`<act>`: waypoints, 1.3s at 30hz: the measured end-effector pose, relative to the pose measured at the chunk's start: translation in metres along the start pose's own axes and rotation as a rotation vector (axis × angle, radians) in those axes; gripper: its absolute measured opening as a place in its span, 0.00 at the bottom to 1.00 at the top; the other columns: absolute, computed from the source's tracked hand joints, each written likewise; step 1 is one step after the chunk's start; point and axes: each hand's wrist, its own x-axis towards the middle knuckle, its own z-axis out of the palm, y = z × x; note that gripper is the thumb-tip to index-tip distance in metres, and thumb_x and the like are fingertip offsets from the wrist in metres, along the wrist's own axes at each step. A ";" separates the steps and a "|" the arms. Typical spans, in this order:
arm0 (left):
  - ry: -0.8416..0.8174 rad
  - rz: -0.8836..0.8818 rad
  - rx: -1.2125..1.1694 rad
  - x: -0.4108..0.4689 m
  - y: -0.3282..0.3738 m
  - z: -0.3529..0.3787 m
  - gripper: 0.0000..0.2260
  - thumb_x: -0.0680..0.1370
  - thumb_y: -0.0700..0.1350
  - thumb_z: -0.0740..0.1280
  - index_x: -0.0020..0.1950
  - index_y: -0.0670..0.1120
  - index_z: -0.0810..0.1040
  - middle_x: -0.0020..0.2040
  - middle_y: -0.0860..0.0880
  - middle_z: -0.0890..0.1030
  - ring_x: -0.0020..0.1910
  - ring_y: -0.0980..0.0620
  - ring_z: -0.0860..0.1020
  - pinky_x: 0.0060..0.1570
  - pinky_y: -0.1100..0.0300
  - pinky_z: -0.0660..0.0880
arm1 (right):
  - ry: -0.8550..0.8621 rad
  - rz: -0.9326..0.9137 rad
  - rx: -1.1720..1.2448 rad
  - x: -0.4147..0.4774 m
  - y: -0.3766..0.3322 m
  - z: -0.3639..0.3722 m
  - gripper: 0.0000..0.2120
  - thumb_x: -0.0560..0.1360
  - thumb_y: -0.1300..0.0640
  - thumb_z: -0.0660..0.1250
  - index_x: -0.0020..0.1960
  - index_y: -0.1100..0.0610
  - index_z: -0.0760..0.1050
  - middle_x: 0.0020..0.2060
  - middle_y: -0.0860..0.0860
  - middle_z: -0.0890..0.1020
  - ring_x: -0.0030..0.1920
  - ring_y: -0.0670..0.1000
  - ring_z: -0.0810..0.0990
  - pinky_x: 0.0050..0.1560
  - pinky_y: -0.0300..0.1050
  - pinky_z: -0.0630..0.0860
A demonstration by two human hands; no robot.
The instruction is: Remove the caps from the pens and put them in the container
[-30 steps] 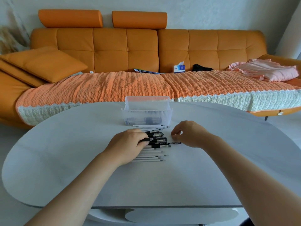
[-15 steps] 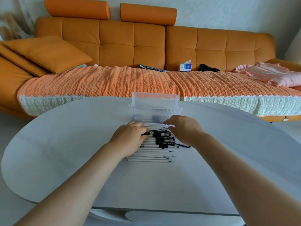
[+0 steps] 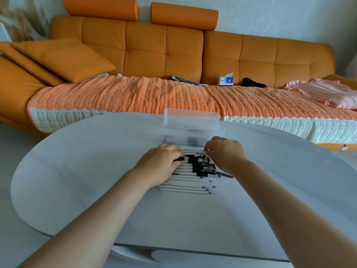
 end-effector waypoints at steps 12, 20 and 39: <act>0.273 -0.017 0.097 0.001 0.009 -0.012 0.15 0.81 0.48 0.63 0.67 0.51 0.76 0.62 0.55 0.76 0.59 0.52 0.73 0.45 0.53 0.78 | 0.138 0.029 0.278 -0.018 0.003 -0.019 0.06 0.79 0.52 0.64 0.51 0.45 0.79 0.47 0.39 0.80 0.41 0.43 0.76 0.35 0.35 0.69; 0.218 -0.120 0.048 0.001 0.016 -0.016 0.10 0.82 0.53 0.59 0.50 0.50 0.77 0.45 0.55 0.78 0.45 0.52 0.76 0.40 0.53 0.75 | 0.150 0.024 0.491 -0.036 0.004 -0.022 0.06 0.78 0.54 0.66 0.51 0.44 0.77 0.45 0.37 0.77 0.38 0.40 0.76 0.37 0.39 0.72; 0.193 -0.210 -0.072 -0.008 0.027 -0.023 0.09 0.81 0.55 0.60 0.57 0.59 0.79 0.54 0.61 0.81 0.49 0.59 0.76 0.41 0.63 0.70 | -0.040 0.119 0.557 -0.047 0.009 -0.034 0.13 0.82 0.59 0.58 0.59 0.49 0.79 0.49 0.46 0.81 0.35 0.41 0.74 0.33 0.38 0.69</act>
